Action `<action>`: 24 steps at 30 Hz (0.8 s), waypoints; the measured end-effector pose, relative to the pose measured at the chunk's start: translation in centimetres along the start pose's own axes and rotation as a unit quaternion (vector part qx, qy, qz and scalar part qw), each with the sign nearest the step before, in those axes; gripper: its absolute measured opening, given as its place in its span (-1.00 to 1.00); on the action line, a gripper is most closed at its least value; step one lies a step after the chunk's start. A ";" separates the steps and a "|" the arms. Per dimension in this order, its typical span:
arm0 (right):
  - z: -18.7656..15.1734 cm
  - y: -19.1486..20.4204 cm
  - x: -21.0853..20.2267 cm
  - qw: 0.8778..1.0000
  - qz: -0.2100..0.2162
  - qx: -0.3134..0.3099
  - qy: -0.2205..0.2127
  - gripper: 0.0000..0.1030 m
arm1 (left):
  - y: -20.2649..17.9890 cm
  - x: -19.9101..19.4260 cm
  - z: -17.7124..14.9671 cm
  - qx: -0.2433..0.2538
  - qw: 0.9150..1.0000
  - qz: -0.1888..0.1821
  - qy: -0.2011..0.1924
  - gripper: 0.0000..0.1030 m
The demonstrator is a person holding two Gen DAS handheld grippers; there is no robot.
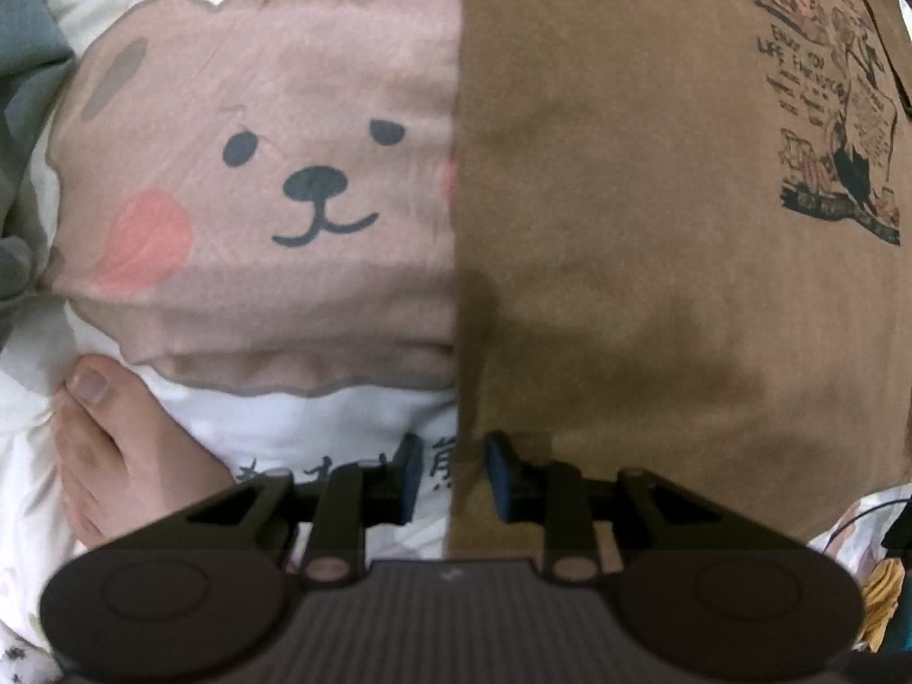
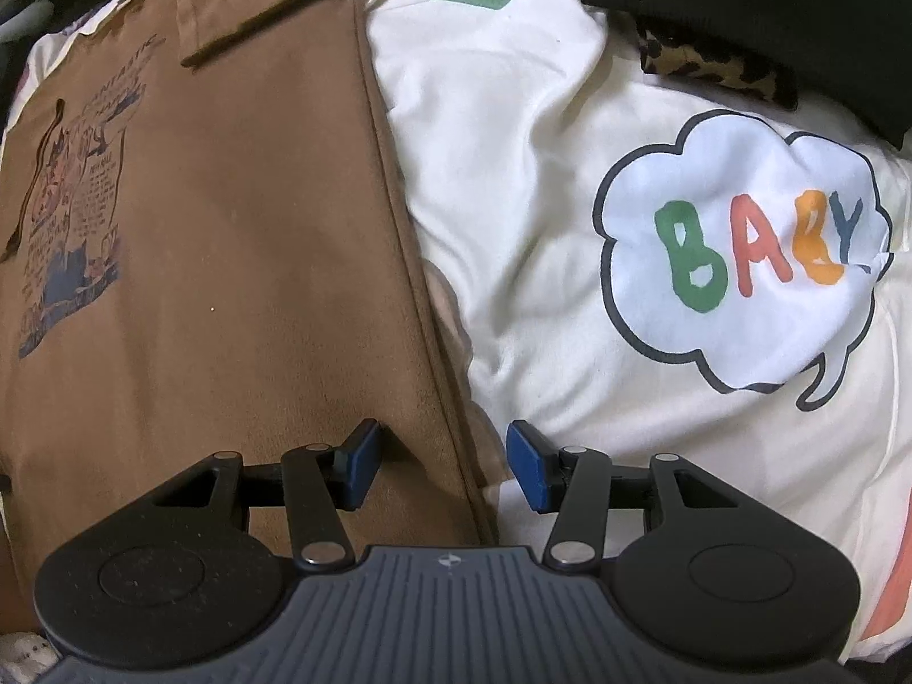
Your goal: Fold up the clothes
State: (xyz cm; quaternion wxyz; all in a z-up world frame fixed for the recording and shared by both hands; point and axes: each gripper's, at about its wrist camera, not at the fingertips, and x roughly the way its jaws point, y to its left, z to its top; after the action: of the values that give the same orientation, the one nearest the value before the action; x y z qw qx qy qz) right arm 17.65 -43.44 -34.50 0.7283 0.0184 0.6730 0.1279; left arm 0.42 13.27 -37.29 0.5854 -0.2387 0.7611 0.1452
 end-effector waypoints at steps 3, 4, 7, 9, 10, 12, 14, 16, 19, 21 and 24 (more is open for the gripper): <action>0.0 0.4 -0.1 1.000 -0.001 -0.010 0.000 0.08 | -0.3 -0.2 -0.1 0.001 1.000 -0.003 -0.003 -0.55; 0.0 0.6 -0.1 1.000 0.000 -0.019 0.000 0.06 | -0.4 -0.2 -0.2 0.002 1.000 -0.003 -0.004 -0.58; 0.1 1.4 -0.2 0.999 0.002 -0.046 0.002 0.03 | -0.6 -0.6 -0.5 0.005 1.000 -0.011 -0.007 -0.77; 0.0 1.5 -0.4 0.999 0.003 -0.052 0.004 -0.02 | -0.7 -0.9 -0.6 0.006 1.000 -0.018 -0.011 -0.82; 0.0 1.3 -0.4 0.999 0.003 -0.049 0.004 -0.08 | -0.7 -0.9 -0.7 0.004 1.000 -0.020 -0.012 -0.82; 0.1 0.8 -0.3 0.999 0.004 -0.038 0.005 -0.09 | -0.7 -0.8 -0.7 0.002 1.000 -0.022 -0.012 -0.81; 0.2 0.3 -0.3 1.000 0.007 -0.028 0.004 -0.09 | -0.9 -0.6 -0.8 0.002 1.000 -0.022 -0.011 -0.77; 0.2 0.2 -0.1 1.000 0.015 -0.020 0.003 -0.34 | -1.3 -0.6 -0.9 0.007 1.000 -0.020 -0.012 -0.77; 0.1 0.3 -0.3 0.999 0.027 -0.018 0.006 -0.95 | -1.6 -0.9 -1.2 0.009 1.000 -0.023 -0.017 -0.85; 0.0 0.5 -0.9 0.999 0.028 -0.020 0.003 -0.95 | -1.5 -1.2 -1.5 0.002 0.999 -0.036 -0.018 -0.91; -0.1 0.5 -2.1 0.999 0.032 -0.014 -0.010 -0.96 | -1.4 -2.1 -1.7 -0.008 0.998 -0.060 -0.025 -0.94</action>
State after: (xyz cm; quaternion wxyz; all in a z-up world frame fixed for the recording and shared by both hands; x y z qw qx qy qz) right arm 17.37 -43.40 -32.37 0.7304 0.0311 0.6633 0.1599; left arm 0.19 11.61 -34.74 0.6100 -0.2844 0.7295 0.1219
